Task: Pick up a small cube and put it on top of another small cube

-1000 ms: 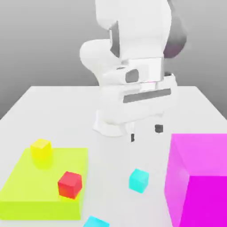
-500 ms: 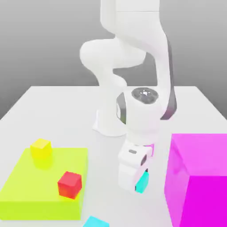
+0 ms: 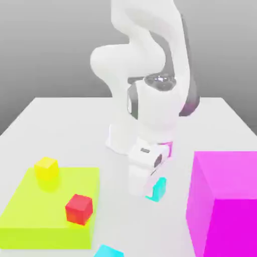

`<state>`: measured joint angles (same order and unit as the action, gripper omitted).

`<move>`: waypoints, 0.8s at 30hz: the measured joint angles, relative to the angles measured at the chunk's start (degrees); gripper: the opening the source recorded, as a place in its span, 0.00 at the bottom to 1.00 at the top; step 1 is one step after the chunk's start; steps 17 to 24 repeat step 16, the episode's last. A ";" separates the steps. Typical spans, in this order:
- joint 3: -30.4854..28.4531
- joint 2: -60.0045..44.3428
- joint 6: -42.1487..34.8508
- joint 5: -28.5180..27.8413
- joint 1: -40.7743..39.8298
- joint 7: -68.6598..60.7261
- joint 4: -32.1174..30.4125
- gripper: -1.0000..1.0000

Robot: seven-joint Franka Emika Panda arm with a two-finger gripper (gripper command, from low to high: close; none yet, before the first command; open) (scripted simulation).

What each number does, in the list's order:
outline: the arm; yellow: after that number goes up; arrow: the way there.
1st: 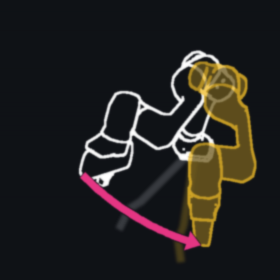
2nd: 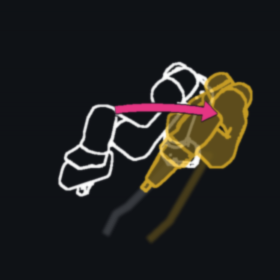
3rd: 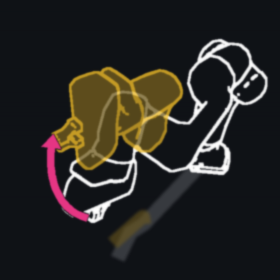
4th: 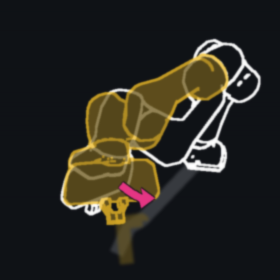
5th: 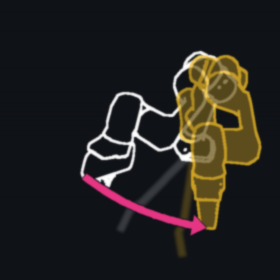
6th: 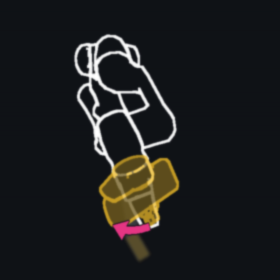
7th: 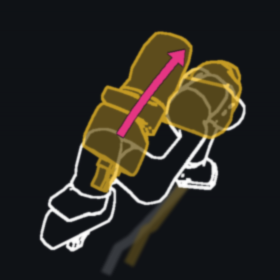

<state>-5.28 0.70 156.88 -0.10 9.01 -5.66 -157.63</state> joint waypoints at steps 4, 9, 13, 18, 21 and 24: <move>-4.05 2.65 -9.94 -0.78 -7.10 -4.27 7.33 0.00; -6.78 0.83 -13.27 -0.14 -11.27 -8.56 12.41 0.00; -6.37 -2.93 -9.06 1.18 -11.58 -9.67 11.89 1.00; -6.37 -2.93 -9.06 1.18 -11.57 -9.67 11.89 1.00; -6.37 -2.93 -9.06 1.18 -11.57 -9.67 11.89 1.00; -6.37 -2.93 -9.06 1.18 -11.57 -9.67 11.89 1.00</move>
